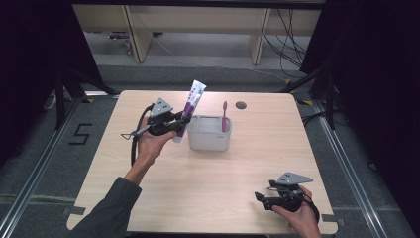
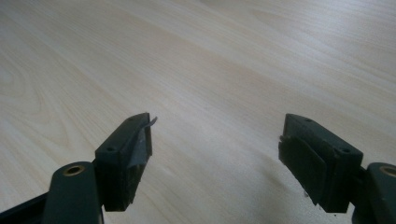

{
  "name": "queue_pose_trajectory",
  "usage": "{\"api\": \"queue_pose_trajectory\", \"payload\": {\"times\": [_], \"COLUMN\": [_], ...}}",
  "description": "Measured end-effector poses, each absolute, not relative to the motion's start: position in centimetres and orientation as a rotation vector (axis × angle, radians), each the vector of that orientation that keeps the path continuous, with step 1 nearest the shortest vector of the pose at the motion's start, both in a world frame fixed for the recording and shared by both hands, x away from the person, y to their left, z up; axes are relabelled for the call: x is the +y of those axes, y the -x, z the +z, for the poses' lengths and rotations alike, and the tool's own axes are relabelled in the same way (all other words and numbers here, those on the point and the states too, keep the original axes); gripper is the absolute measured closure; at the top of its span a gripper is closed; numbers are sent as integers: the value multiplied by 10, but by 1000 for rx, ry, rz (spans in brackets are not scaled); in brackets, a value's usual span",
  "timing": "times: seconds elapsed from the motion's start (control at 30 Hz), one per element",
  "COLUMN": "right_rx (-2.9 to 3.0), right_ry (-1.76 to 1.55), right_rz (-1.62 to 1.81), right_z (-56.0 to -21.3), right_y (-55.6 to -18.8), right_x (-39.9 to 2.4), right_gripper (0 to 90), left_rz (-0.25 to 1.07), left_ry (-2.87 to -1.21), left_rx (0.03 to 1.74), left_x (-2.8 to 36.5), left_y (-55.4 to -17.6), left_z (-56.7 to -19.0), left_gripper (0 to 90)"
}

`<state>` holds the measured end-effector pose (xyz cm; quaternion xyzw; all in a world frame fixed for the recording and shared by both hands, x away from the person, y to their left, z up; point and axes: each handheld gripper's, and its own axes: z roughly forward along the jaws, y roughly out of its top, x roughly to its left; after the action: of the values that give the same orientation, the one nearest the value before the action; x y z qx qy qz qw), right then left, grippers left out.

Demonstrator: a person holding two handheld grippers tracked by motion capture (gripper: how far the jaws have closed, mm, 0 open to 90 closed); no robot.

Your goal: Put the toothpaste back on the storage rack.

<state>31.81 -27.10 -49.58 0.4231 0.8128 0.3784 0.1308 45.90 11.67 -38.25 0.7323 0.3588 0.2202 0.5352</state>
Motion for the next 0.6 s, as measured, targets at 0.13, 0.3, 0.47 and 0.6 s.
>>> {"api": "queue_pose_trajectory", "payload": {"times": [0.13, 0.3, 0.47, 0.6], "right_rx": [2360, 2372, 2373, 2364], "right_ry": [-1223, -1253, -1251, -1207], "right_rz": [1100, 1109, 1112, 1102], "right_z": [-496, -495, -495, -495], "right_y": [-318, -317, -317, -318], "right_x": [-271, -270, -270, -272], "right_gripper": [261, 261, 261, 261], "left_rz": [527, 526, 531, 536], "left_ry": [-1725, -1695, -1672, -1654], "left_rx": [852, 853, 846, 846], "left_x": [105, 93, 83, 75], "left_y": [-465, -471, -478, -483], "left_z": [-378, -374, -376, -379], "left_gripper": [722, 722, 722, 722]}}
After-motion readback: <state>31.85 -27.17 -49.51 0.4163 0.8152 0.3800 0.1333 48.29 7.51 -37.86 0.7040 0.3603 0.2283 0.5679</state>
